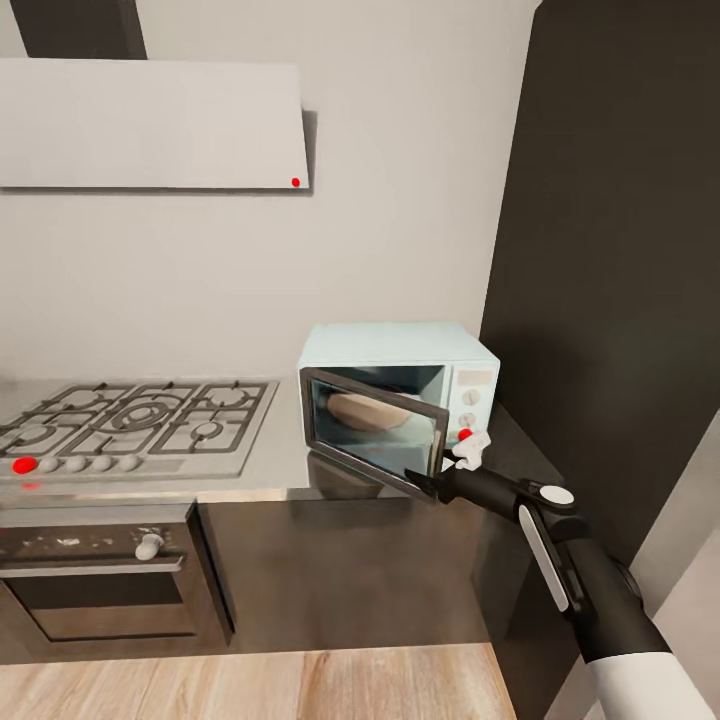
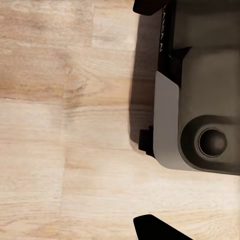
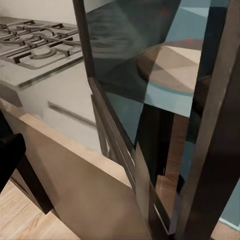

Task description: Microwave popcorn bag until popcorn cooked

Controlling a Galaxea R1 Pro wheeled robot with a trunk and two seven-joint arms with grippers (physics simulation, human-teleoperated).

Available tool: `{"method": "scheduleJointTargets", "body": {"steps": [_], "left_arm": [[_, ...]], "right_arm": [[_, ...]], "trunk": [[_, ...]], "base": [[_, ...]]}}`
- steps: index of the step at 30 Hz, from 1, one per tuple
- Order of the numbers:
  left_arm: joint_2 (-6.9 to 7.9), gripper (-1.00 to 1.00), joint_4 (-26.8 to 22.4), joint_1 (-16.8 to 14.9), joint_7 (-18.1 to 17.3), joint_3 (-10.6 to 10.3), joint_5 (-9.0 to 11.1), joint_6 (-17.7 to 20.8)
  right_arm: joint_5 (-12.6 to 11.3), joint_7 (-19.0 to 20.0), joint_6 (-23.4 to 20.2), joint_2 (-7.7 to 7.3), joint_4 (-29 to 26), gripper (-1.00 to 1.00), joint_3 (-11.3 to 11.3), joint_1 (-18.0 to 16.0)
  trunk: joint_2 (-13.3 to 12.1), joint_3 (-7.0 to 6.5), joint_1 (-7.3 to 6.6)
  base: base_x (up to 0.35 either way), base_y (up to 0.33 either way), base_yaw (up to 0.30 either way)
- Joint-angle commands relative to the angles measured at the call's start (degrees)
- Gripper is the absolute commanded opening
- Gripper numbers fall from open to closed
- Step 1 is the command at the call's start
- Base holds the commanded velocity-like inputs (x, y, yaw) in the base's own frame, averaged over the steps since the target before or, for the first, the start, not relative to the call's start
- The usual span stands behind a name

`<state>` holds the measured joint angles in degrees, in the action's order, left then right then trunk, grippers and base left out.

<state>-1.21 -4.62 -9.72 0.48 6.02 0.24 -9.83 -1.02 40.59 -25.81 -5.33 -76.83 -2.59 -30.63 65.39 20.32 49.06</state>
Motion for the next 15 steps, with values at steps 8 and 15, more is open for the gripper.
{"method": "scheduleJointTargets", "body": {"steps": [8,15], "left_arm": [[-0.02,1.00,0.05,-0.04,0.05,0.39,0.02,-0.19],[-0.02,1.00,0.05,-0.04,0.05,0.37,0.02,-0.19]], "right_arm": [[-0.21,0.10,-0.47,-0.03,-0.08,1.00,-0.04,-0.04],[-0.21,0.10,-0.47,-0.03,-0.16,1.00,-0.04,-0.04]], "trunk": [[0.04,0.07,0.00],[0.04,0.07,0.00]], "base": [[0.000,0.010,0.000],[0.000,0.053,0.000]]}}
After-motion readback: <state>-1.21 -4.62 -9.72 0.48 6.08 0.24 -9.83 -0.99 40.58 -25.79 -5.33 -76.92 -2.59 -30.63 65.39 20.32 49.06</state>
